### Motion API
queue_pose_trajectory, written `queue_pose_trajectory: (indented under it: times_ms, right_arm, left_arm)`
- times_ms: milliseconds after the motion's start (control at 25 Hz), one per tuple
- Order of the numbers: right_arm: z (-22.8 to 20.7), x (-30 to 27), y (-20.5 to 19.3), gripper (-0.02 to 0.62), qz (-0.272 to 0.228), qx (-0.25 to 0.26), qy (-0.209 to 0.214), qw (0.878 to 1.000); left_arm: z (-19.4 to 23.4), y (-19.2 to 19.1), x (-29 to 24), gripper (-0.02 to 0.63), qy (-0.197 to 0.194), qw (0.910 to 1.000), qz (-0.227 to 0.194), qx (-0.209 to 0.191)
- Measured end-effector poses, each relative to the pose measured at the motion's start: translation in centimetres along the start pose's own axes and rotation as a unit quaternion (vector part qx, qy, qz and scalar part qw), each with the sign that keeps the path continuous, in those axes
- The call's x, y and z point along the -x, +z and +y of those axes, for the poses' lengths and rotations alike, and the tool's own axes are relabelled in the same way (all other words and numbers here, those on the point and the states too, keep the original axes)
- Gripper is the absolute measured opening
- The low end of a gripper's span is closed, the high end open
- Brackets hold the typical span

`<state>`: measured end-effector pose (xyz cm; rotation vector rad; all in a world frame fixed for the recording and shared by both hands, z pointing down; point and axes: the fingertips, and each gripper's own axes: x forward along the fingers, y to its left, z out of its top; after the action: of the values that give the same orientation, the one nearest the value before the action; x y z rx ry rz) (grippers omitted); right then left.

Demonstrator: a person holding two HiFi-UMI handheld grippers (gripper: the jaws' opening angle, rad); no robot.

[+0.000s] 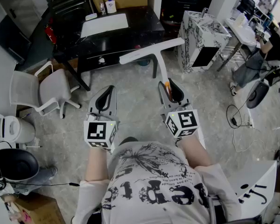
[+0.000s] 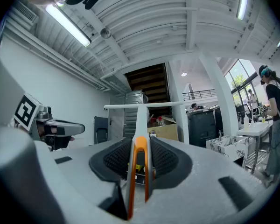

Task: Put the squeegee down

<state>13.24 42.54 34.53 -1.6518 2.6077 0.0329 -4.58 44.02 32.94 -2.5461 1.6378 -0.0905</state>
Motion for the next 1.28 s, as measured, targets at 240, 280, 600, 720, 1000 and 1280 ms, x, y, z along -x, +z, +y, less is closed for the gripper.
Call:
queue_pose_trajectory:
  times_ms: [240,280,600,720,1000,1280]
  right_arm:
    - [0.0,-0.6,-0.3,0.123,0.004,-0.003,-0.001,1.0]
    - [0.0,-0.6,-0.3,0.123,0.004,-0.004,-0.002,1.0]
    - [-1.1,-1.3,-0.9,0.123,0.008,-0.028,-0.008,1.0]
    - [-1.8,-1.5,-1.4,0.123,0.015,-0.026,-0.014,0.999]
    - [-3.4,-4.5,-3.3,0.123,0.036,-0.039,-0.016,0.998]
    - [-5.0,-11.4,-4.9,0.123,0.048,-0.048,-0.021,0.998]
  left_arm:
    - [0.1,0.0,-0.3,0.012,-0.004,1.0,-0.002,0.001]
    - [0.2,-0.1,-0.3,0.012,-0.004,1.0,-0.002,0.001]
    - [0.5,-0.7,-1.2,0.012,-0.002,1.0,0.007,0.0]
    - [0.3,-1.1,-1.7,0.012,-0.005,0.9999,0.012,0.003]
    - [1.7,-3.2,-4.0,0.012,-0.001,0.9994,0.031,0.013]
    - [6.4,-5.2,-9.6,0.012,0.002,0.999,0.038,0.024]
